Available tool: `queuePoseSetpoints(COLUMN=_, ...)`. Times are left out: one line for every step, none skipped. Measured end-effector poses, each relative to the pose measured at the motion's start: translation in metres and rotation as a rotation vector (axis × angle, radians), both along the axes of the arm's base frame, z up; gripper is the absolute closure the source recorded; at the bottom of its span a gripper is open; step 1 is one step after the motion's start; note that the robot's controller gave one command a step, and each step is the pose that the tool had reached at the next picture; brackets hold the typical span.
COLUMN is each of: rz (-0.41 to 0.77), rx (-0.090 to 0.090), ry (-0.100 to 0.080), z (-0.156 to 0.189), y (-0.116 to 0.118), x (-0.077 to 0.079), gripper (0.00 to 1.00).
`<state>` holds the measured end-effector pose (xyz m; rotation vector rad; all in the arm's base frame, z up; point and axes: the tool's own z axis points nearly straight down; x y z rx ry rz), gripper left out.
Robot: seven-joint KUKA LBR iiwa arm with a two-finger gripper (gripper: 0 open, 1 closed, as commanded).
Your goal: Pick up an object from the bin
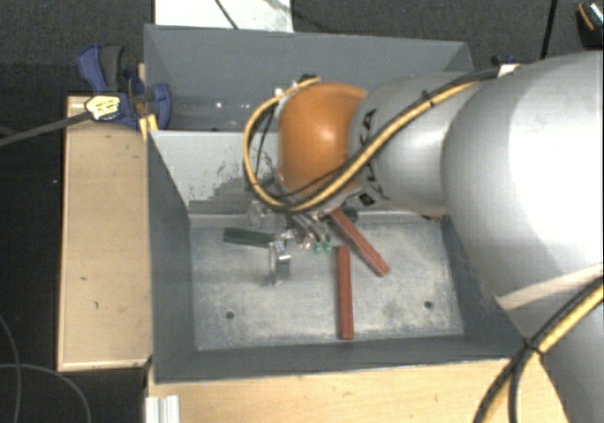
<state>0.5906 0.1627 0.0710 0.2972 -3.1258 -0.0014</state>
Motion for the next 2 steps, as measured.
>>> queuePoseSetpoints(rz=0.000, rx=0.000, ry=0.000, z=0.000, y=0.000, x=0.000, gripper=1.00)
queuePoseSetpoints(rz=0.134, rx=-0.001, ry=-0.015, z=0.212, y=-0.086, x=-0.012, gripper=1.00)
